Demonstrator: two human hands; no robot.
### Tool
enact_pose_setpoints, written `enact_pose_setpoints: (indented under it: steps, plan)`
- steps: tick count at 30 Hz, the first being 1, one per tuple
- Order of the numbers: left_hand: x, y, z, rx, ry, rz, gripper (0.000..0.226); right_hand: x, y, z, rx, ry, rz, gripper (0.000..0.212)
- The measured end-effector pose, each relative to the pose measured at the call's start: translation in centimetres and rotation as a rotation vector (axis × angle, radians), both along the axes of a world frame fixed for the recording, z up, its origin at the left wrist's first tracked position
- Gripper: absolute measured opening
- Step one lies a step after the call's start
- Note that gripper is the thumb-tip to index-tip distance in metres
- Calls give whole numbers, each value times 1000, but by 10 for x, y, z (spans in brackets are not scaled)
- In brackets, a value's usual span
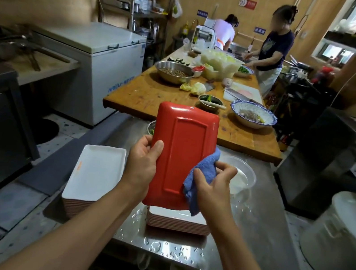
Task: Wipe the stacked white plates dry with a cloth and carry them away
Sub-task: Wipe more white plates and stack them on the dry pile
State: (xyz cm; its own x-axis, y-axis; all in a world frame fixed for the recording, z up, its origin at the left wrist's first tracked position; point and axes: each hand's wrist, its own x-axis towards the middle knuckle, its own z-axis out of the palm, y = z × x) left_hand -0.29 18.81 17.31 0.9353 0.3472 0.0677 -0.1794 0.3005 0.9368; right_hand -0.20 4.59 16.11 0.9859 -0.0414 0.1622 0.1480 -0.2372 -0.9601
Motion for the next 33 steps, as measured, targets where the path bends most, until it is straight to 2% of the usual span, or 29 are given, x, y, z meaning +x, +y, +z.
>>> enact_pose_setpoints:
  steps: [2,5,7,9,10,11,13,15,17,21,25,27,31,33]
  plan:
    - [2,-3,-8,55,34,-27,9,6,-8,6,64,63,-1,42]
    - [4,2,-11,226,111,-144,19,13,-20,11,10,15,12,45]
    - [4,11,-4,383,98,-160,50,15,-31,15,-49,-27,57,46]
    - [9,23,14,582,36,-82,87,18,-41,18,-155,-71,133,46]
    - [12,29,26,681,-6,-69,93,19,-45,20,-228,-97,169,46]
    - [16,33,39,756,-34,-106,89,20,-49,22,-295,-120,207,46]
    - [23,41,59,808,-12,-344,61,20,-54,26,-363,-153,287,47]
    - [27,45,62,770,28,-591,42,20,-59,30,-383,-155,355,47]
    - [26,45,57,729,18,-665,48,21,-63,35,-391,-162,387,47]
    - [20,37,41,568,-28,-561,51,22,-57,42,-440,-240,352,43]
    - [15,25,32,546,-44,-446,45,22,-24,44,-506,-429,225,37]
    - [11,25,32,477,-30,-435,44,23,-15,41,-527,-483,184,36]
    - [-1,42,36,329,19,-416,49,24,-39,27,-613,-450,106,40]
    - [-4,48,36,289,51,-389,54,24,-53,19,-581,-387,102,38]
